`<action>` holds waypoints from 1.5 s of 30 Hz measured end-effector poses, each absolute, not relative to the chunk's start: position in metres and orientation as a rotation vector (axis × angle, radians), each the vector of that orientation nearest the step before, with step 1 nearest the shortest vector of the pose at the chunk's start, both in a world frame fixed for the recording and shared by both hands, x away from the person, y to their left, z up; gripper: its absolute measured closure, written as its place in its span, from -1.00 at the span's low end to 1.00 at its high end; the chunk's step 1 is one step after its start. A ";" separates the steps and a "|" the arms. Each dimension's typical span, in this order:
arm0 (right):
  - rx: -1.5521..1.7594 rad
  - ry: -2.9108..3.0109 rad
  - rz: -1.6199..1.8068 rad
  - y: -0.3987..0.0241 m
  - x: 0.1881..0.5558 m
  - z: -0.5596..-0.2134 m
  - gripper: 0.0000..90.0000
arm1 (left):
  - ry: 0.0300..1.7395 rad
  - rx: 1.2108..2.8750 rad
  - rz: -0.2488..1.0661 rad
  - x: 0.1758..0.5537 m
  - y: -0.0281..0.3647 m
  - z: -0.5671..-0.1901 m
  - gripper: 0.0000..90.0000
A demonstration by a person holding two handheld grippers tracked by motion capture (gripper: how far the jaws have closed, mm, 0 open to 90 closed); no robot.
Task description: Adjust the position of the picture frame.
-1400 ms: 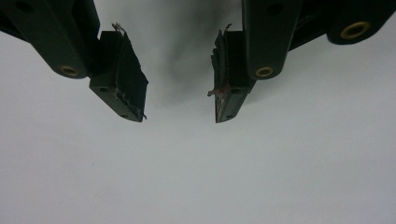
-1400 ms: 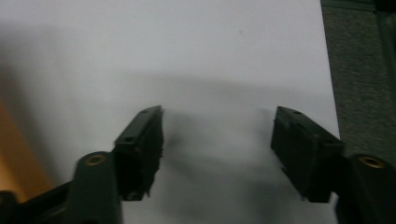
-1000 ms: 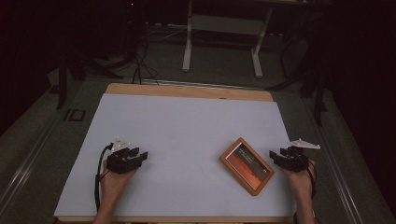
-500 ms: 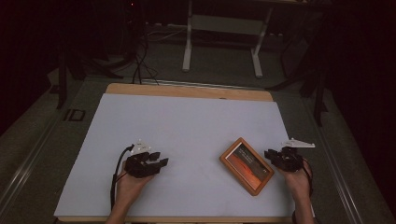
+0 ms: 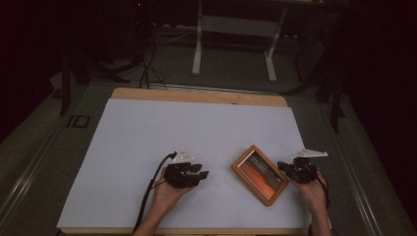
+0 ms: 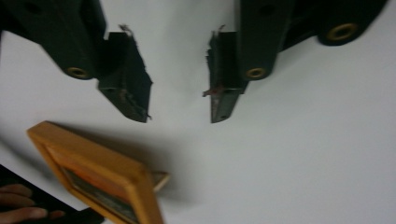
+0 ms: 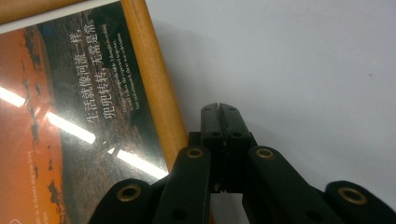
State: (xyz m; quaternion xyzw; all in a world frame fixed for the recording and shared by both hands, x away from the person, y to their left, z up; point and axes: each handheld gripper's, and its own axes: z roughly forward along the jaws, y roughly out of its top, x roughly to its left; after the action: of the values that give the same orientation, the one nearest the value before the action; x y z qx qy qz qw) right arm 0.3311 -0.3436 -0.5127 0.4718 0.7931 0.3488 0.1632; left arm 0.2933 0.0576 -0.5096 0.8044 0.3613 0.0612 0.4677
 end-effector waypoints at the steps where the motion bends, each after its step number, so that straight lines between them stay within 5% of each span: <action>1: 1.345 2.265 0.991 -0.343 0.331 -0.513 1.00 | 0.865 1.978 0.139 0.294 0.051 -0.509 0.44; 4: 1.341 2.272 0.988 -0.344 0.331 -0.513 1.00 | 0.810 2.005 0.148 0.294 0.034 -0.509 0.91; 8: 1.327 2.282 0.988 -0.344 0.329 -0.513 1.00 | 0.758 2.039 0.175 0.297 0.011 -0.511 0.98; 19: 1.301 2.302 0.957 -0.339 0.329 -0.514 1.00 | 0.746 2.143 0.188 0.309 -0.032 -0.520 0.98; 42: 1.212 2.402 1.055 -0.327 0.324 -0.505 1.00 | 0.923 2.087 0.159 0.359 -0.024 -0.512 0.88; 45: 1.288 2.331 1.107 -0.333 0.326 -0.500 0.46 | 0.949 2.026 0.099 0.354 -0.018 -0.510 0.47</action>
State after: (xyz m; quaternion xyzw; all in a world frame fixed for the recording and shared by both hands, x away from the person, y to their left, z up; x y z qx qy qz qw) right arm 0.3257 -0.3329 -0.5000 0.4429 0.8015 0.3808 0.1284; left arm 0.3538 -0.0181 -0.5103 0.8141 0.3812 0.0398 0.4362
